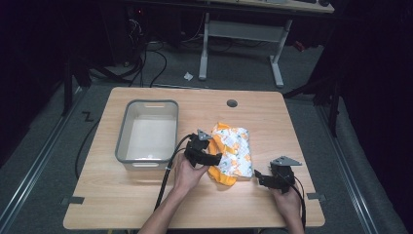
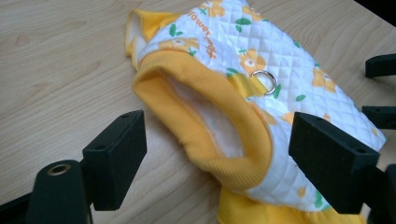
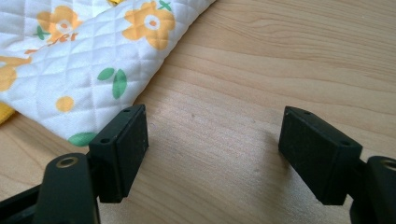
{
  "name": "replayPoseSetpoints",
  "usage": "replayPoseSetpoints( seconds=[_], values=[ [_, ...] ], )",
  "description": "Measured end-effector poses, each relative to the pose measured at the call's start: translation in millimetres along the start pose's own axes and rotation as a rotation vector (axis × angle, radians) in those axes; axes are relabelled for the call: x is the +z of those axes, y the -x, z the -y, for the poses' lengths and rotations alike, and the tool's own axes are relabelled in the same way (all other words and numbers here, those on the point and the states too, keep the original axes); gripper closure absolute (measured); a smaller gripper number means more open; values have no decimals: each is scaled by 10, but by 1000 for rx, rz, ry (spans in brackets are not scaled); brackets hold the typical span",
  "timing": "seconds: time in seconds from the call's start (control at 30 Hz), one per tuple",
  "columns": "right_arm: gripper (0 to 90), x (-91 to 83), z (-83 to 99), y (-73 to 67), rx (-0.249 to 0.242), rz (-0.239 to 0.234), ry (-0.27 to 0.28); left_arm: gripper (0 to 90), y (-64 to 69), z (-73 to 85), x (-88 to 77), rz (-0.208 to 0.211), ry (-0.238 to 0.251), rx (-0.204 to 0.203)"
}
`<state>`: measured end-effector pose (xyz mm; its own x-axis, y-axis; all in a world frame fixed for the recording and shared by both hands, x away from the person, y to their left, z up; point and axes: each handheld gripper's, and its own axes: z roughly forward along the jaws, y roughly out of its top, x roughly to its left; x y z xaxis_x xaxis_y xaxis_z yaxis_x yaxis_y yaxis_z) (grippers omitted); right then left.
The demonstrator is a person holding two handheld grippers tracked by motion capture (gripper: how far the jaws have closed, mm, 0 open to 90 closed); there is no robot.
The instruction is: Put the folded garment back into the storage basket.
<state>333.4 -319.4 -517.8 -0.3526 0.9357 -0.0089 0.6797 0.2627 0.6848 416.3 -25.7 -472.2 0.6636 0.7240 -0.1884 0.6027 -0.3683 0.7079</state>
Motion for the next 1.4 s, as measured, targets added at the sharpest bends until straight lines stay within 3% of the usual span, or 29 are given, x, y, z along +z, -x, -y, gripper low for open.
replayPoseSetpoints(
  seconds=[0.1, 0.23, 0.43, 0.67, 1.0, 1.4],
  values=[
    [242, -1, 0, 1, -1, -1, -1, 197, 4, -25, 22, -1, 11, -2],
    [242, -1, 0, 1, -1, -1, -1, 159, -16, -67, 129, 8, -23, -10],
    [242, 0, 0, 2, -3, -2, 0, 147, -16, -133, 189, 3, -18, -17],
    [242, -1, 0, 2, -2, -1, -1, 134, -38, -224, 383, 12, -63, -29],
    [242, 0, 0, 1, -1, 0, 0, 170, -112, -177, 598, -23, -75, -53],
    [242, -1, 0, 1, -1, -1, -1, 174, -106, -135, 707, -36, -122, -34]
  ],
)
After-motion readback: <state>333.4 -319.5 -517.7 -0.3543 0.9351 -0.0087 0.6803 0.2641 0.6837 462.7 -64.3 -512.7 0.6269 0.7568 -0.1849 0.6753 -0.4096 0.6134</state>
